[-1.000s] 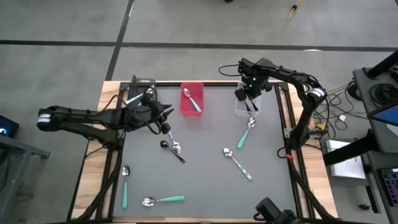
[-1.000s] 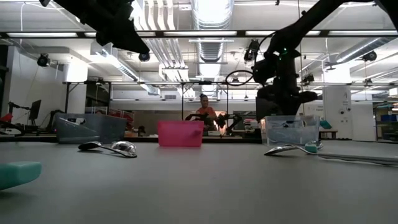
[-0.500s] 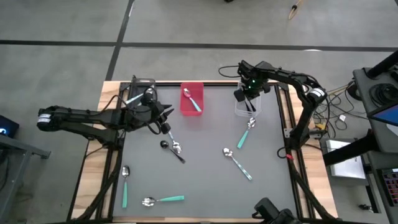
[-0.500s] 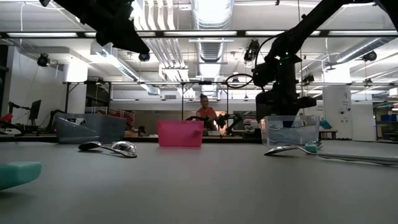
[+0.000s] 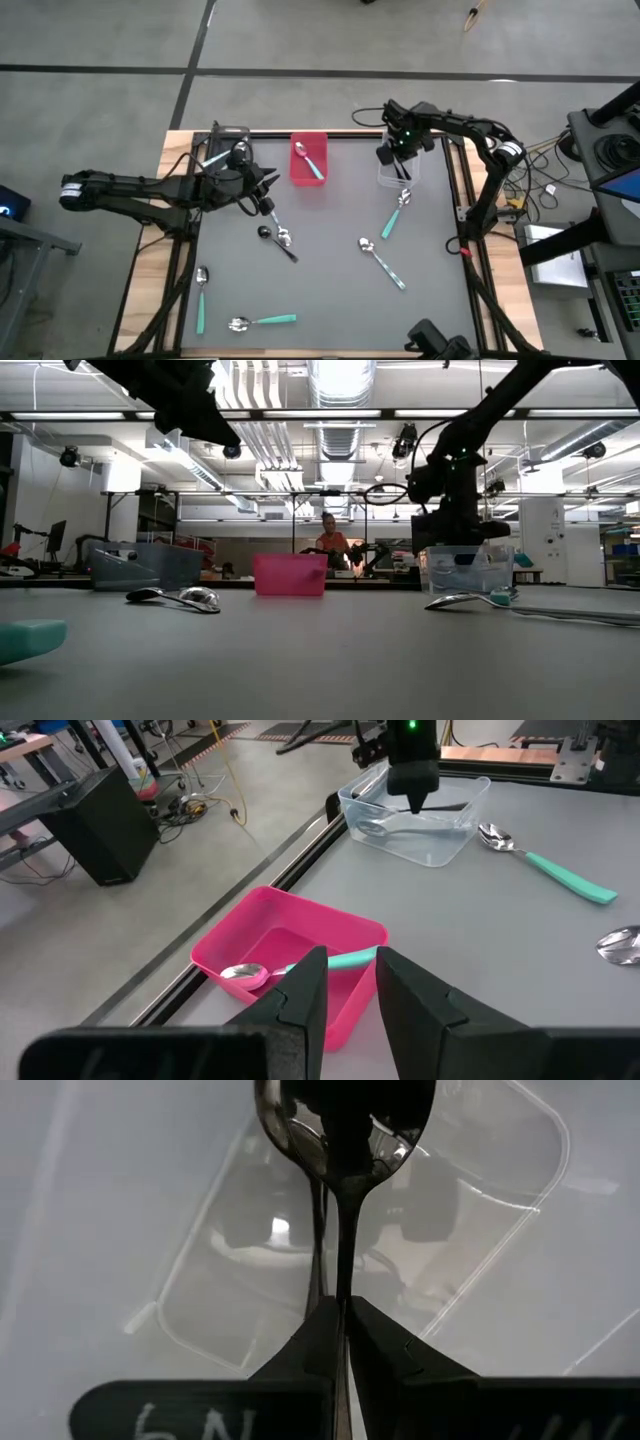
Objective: Sort silverware by color (type)
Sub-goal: Put the black spoon into the transparent bin
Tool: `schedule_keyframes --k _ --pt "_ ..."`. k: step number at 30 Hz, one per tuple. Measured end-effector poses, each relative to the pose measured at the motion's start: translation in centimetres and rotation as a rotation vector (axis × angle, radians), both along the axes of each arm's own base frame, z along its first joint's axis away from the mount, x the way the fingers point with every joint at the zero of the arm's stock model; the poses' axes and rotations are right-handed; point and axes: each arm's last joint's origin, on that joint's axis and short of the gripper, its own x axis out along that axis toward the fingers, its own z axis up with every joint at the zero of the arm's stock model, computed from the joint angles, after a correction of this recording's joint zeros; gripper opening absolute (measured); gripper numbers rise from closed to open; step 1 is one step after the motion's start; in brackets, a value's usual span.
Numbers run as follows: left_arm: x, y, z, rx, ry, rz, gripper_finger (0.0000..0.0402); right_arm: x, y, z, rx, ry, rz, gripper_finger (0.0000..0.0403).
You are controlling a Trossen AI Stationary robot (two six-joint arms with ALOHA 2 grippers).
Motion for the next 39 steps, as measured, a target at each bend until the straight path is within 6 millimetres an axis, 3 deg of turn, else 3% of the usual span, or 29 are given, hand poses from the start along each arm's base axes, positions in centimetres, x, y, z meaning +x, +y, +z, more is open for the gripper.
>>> schedule_keyframes --k 20,32,39 --pt "0.0 0.0 0.0 0.000 0.000 0.000 0.0071 -0.6 0.5 -2.3 -0.033 0.028 0.006 0.0009" --pt "0.0 0.0 0.0 0.000 0.000 0.000 0.0071 -0.6 0.4 -2.6 -0.050 0.016 -0.018 0.0009" --pt "0.0 0.0 0.0 0.000 0.000 0.000 0.0071 -0.6 0.4 -2.6 -0.049 0.015 -0.028 0.0036"
